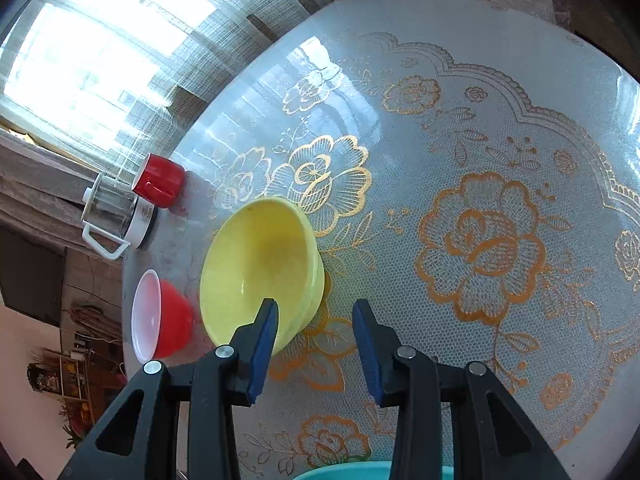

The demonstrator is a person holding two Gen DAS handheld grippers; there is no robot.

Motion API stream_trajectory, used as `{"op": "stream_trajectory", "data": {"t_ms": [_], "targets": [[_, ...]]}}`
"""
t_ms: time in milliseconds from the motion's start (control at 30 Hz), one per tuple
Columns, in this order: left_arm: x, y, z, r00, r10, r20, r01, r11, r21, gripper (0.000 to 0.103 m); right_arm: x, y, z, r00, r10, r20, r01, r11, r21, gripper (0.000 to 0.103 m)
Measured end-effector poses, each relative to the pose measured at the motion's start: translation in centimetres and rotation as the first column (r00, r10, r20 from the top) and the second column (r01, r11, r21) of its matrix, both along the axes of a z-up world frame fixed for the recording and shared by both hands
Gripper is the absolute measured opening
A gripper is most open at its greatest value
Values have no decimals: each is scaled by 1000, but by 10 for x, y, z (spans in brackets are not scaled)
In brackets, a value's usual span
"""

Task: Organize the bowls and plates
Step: 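Move the left tool to the rim of the yellow plastic bowl, then grasp the yellow bowl rim with the left tool and lift it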

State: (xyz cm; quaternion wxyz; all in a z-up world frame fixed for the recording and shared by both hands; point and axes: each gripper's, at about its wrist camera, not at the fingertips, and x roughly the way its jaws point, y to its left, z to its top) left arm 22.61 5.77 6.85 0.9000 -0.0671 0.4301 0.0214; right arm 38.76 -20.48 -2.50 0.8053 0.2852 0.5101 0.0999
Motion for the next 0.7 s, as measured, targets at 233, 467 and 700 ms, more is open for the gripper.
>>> {"op": "stream_trajectory", "data": {"t_ms": [233,467,700], "targets": [[32,-8,1,1000,-1,-23,1,1000,-6,82,12,2,-18,999,17,-30,-16,1000,26,17],[70,-27,-5,999,-16,-41,15,999,-37,82,-9,-7,-12,998,58,-7,-58,998,-19,12],[113,-60,-34,985,-80,-154,64,992,-107,79,-25,-15,-13,997,70,-7,-71,997,-29,12]]}}
